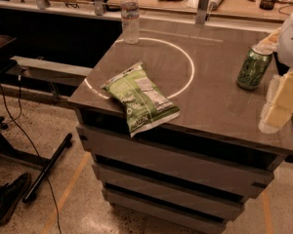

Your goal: Move green jalapeno chip bag near water bottle

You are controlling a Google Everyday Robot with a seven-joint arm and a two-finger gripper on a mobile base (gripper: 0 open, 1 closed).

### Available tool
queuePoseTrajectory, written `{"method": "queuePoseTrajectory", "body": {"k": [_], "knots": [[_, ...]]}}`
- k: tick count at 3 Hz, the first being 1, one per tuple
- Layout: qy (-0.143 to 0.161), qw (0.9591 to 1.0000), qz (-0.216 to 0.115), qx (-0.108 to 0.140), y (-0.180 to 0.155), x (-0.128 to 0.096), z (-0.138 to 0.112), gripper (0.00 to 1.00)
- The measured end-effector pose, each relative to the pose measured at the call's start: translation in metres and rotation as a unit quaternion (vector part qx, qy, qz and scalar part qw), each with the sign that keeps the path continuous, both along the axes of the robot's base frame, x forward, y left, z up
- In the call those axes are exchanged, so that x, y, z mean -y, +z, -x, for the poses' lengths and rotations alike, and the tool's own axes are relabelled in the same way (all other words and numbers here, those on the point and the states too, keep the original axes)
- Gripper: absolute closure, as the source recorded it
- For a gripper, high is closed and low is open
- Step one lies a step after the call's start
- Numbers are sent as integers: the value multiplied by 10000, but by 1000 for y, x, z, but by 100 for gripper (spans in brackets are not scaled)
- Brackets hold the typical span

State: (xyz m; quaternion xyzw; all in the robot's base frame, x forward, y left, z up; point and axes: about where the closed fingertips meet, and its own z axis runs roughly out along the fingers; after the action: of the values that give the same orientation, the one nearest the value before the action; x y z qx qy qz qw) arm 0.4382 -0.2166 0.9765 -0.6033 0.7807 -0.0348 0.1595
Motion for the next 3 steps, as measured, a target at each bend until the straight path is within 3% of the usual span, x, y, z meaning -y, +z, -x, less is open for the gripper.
{"method": "queuePoseTrajectory", "body": {"k": [1,2,3], "knots": [[0,10000,0,0,0,0,0,0],[318,9992,-235,12,-6,-33,-14,0],[823,9958,-407,-48,-22,-96,-30,0]]}}
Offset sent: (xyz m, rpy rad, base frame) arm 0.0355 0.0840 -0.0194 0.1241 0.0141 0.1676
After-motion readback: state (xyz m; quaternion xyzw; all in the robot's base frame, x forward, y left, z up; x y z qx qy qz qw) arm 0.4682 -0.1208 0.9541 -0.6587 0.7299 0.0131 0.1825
